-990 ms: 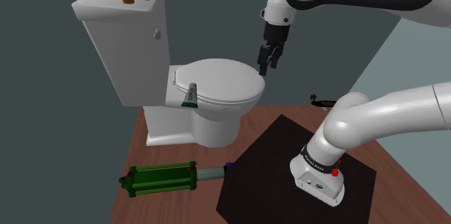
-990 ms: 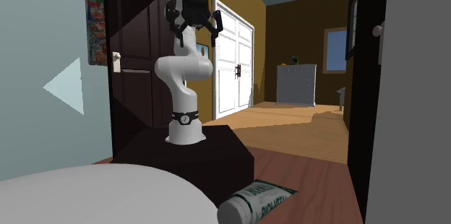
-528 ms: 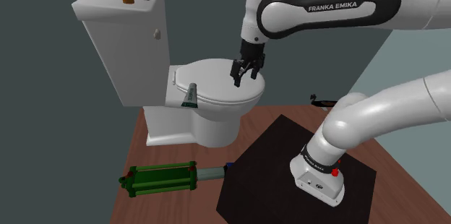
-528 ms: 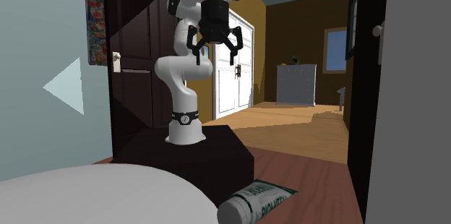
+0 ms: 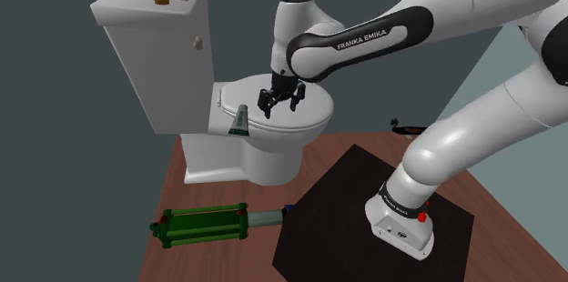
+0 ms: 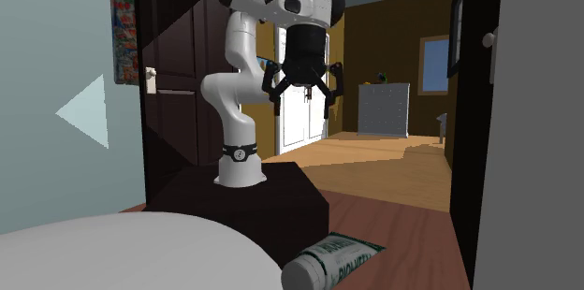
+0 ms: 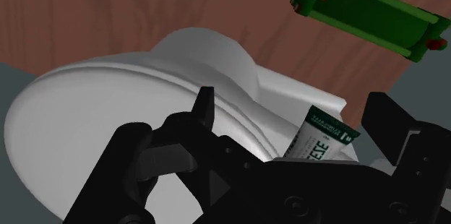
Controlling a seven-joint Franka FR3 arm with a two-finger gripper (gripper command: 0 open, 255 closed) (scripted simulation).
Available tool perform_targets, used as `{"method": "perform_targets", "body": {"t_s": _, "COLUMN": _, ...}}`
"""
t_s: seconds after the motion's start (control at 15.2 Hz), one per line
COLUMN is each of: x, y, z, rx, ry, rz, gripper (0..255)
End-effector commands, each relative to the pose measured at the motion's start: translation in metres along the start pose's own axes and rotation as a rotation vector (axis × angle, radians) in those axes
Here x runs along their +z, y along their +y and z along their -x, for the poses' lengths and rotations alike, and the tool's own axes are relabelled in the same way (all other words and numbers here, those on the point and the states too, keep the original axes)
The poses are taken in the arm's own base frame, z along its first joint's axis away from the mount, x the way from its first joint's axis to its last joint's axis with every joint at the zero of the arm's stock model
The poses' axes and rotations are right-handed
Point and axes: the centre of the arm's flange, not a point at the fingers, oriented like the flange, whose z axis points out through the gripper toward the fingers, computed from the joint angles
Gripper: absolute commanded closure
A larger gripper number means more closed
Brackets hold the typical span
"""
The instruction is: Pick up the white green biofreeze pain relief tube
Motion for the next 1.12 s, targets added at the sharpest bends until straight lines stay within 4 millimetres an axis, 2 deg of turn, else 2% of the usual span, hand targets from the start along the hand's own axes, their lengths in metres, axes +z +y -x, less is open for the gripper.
{"method": "perform_targets", "body": {"t_s": 0.0, "x": 0.016, "y": -0.017, "z": -0.012, "rx": 0.059, "ry": 0.026, "rz": 0.01, "gripper": 0}}
{"method": "perform_targets", "body": {"t_s": 0.59, "x": 0.085, "y": -0.069, "z": -0.086, "rx": 0.303, "ry": 0.136, "rz": 0.069, "gripper": 0}}
{"method": "perform_targets", "body": {"t_s": 0.99, "x": 0.128, "y": -0.091, "z": -0.144, "rx": 0.464, "ry": 0.208, "rz": 0.108, "gripper": 0}}
{"method": "perform_targets", "body": {"t_s": 1.06, "x": 0.133, "y": -0.091, "z": -0.144, "rx": 0.464, "ry": 0.208, "rz": 0.108, "gripper": 0}}
